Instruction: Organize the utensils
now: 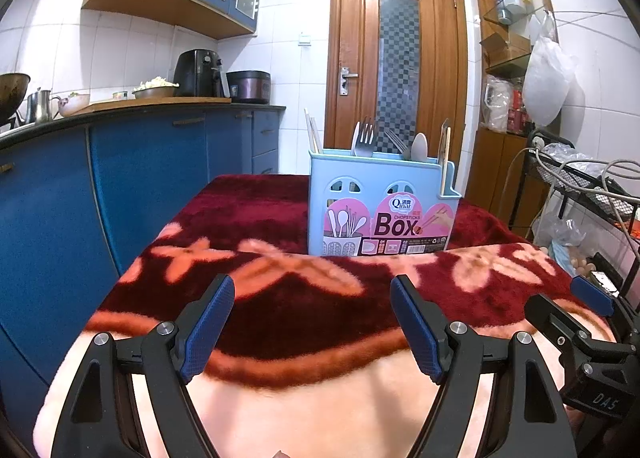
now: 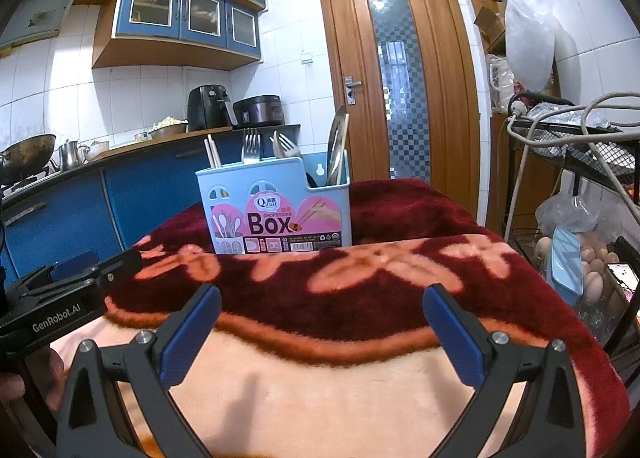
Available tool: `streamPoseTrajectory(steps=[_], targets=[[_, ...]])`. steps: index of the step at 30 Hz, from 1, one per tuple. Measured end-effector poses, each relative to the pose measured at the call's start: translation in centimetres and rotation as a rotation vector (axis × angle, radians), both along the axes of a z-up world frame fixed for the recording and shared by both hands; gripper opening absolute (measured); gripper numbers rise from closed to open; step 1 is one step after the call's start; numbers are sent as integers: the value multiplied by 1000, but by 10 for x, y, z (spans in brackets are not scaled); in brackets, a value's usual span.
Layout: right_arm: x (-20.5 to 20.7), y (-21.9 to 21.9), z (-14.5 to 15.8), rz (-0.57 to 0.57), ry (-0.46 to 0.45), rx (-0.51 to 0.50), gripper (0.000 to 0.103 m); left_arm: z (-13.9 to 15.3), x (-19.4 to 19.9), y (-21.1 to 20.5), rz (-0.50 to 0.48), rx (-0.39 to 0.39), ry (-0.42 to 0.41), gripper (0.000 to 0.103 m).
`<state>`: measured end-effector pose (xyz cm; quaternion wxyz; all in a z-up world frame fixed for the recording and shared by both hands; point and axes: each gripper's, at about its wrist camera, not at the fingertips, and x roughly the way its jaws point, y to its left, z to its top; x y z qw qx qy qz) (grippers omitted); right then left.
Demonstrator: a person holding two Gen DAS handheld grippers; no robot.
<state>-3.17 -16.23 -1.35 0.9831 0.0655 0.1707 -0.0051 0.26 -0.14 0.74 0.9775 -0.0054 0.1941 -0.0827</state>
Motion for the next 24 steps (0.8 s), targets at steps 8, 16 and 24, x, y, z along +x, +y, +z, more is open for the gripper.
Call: streamPoseTrajectory(steps=[8,16,24], targets=[[0,0,0,-2,-1,-1,103,-1,0,-1,0,-2,2,81],[0,1,0,0,3,-3,103,-2,0,-1,2,-2,5,81],[1,0,0,1,3,-4,103,-2,0,-1,2,-2,6,81]])
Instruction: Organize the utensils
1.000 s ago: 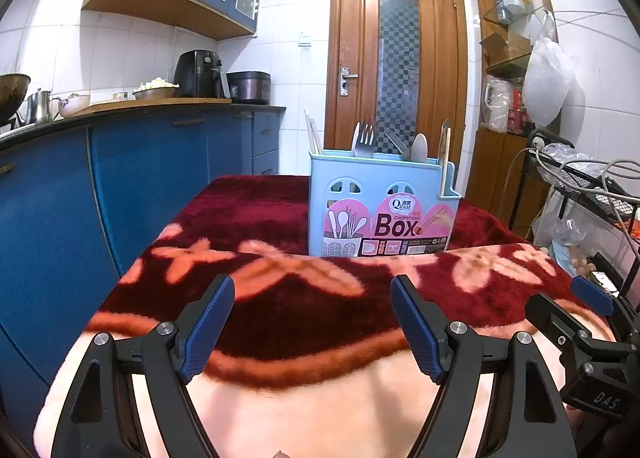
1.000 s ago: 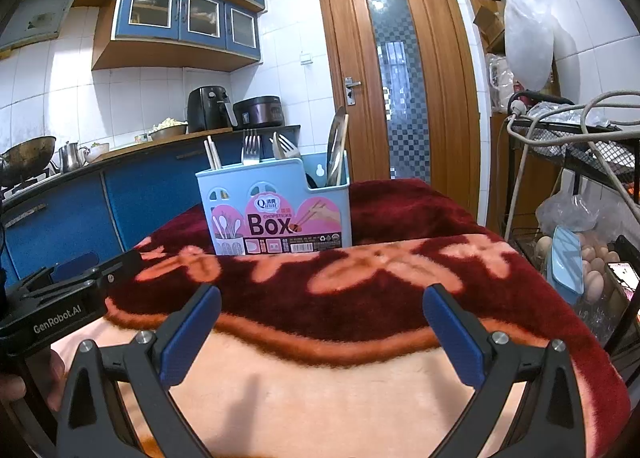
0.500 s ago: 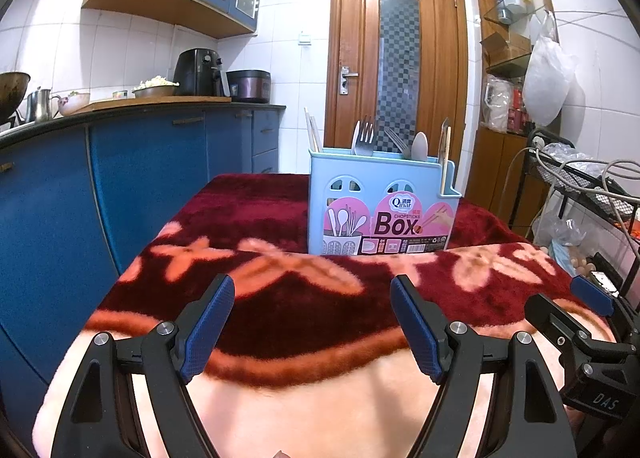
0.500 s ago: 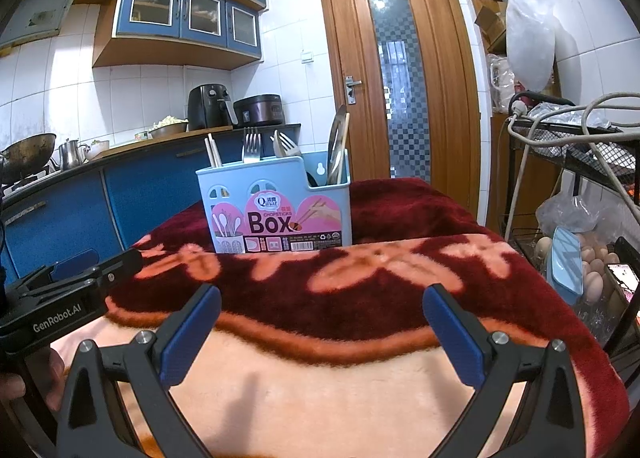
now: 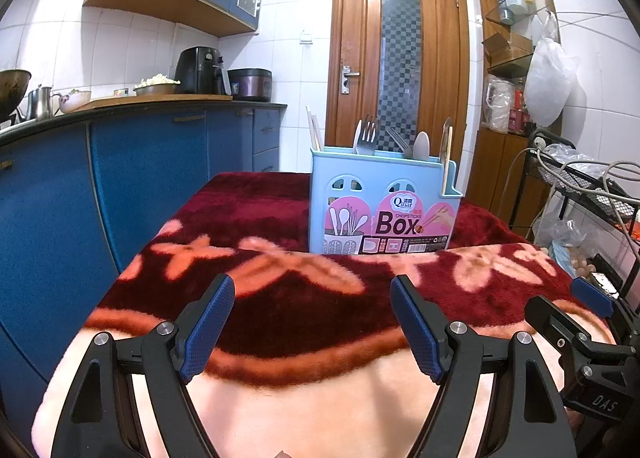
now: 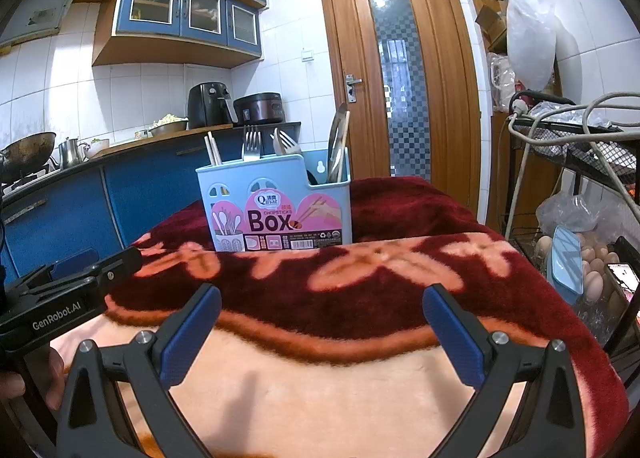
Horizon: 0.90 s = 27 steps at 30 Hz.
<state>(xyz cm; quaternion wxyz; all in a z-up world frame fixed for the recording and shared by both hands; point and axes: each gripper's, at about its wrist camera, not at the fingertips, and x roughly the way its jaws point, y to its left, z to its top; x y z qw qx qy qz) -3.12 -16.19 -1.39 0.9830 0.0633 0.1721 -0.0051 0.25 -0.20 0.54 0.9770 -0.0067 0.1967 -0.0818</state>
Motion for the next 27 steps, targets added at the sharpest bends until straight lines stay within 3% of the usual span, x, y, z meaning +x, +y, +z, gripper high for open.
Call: streamPoseTrajectory(steps=[27], targets=[[0,0,0,-1,1,-1,103,-1,-1,-2,3,-2,1,81]])
